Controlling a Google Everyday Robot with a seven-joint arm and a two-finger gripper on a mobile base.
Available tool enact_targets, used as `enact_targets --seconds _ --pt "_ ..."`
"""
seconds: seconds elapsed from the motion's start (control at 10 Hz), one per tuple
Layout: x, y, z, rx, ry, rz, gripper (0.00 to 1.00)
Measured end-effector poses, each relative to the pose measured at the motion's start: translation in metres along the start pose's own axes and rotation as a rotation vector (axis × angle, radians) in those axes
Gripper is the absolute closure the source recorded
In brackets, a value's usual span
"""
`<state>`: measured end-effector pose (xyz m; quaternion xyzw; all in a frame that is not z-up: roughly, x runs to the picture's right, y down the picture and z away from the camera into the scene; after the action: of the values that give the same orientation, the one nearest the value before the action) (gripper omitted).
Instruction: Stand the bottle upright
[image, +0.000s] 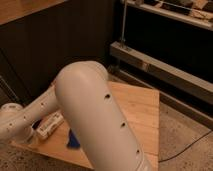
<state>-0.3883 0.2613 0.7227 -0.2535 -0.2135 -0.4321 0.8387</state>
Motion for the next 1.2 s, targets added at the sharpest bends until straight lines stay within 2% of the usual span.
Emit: enact_targets --seconds 0.8,1.2 --pt "0.008 -0.003 -0.025 0.04 -0.025 0.019 0.76" --pt "0.005 -0.008 -0.04 0.069 -0.075 0.04 0.76"
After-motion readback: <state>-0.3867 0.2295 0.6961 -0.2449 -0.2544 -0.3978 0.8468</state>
